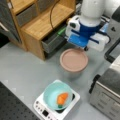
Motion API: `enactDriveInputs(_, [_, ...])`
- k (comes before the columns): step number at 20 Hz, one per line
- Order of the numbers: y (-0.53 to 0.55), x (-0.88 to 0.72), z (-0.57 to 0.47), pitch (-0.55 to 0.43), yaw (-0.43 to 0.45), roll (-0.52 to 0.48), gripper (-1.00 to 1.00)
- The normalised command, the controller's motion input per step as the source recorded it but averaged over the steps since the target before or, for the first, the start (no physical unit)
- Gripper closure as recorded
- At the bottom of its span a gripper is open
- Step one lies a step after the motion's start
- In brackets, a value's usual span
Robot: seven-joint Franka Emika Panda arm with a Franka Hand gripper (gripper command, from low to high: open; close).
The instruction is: Pick up the pan. Place the pan on the table. Pick up the bowl. Place the bowl on the stove.
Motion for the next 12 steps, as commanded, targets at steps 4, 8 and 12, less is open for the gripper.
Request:
enactDriveInputs(4, [-0.06, 0.17, 0.31, 0.138, -0.023, 0.221, 1.0])
enactDriveInputs(8, [-0.03, 0.17, 0.3, 0.122, -0.021, 0.216, 1.0])
enactDriveInputs(12, [-0.05, 0.17, 0.32, 0.114, -0.009, 0.187, 1.0])
